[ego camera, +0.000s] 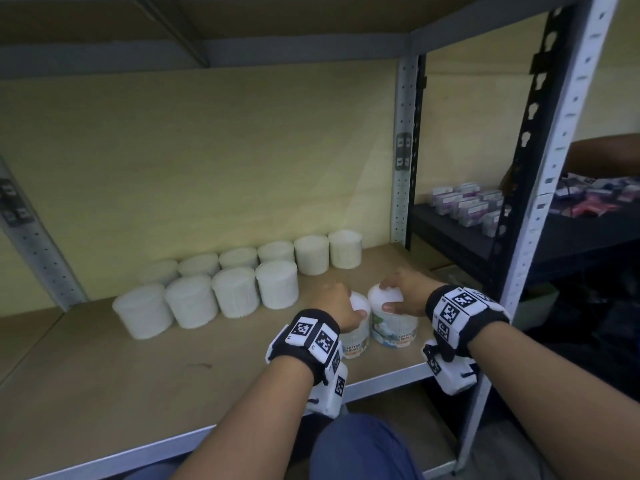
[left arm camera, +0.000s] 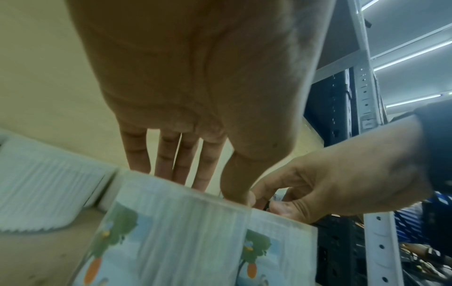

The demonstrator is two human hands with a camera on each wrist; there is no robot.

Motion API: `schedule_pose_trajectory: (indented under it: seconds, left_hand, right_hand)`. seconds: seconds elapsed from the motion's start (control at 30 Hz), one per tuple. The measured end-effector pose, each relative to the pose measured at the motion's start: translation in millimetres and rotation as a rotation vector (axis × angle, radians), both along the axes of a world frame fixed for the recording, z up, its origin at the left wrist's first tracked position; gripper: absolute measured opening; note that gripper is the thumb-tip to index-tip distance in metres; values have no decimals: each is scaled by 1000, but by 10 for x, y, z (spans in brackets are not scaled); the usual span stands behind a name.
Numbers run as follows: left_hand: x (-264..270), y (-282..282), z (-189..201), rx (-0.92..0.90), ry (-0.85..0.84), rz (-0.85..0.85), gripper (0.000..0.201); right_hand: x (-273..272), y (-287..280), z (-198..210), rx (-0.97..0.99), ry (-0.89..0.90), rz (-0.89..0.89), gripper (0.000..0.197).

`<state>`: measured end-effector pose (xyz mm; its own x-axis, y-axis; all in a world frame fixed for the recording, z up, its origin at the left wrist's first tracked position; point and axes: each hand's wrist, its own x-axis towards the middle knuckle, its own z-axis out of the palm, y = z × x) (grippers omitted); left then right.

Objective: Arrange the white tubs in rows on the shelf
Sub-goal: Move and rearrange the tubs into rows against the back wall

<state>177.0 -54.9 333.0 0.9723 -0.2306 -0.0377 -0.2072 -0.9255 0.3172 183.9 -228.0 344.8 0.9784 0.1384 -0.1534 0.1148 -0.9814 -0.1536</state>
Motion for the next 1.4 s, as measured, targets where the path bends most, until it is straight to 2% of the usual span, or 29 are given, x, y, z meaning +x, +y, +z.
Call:
schedule_pose_trajectory:
  seconds: [0.47, 0.77, 0.9, 1.03, 1.23, 1.4]
  left_hand:
    - [-429, -70, -15, -28, -37, 20, 58]
    - [-371, -45, -14, -84, -8, 27, 57]
    - [-315, 16, 81, -165, -10, 47, 46]
    - [-208, 198, 202, -267, -90, 61, 38]
    - [-7, 670, 269, -233, -97, 117, 41]
    - [170, 1164, 266, -204, -61, 195, 48]
  right_hand:
    - [-349, -28, 29, -2, 5, -29, 55]
    - [-329, 15, 51, -16, 64, -45, 55]
    - [-317, 27, 141, -26, 95, -72, 56]
    - [-264, 131, 254, 22, 44, -92, 50]
    - [-136, 490, 375, 205, -42, -34, 40]
    - [67, 946, 430, 270, -85, 23, 39]
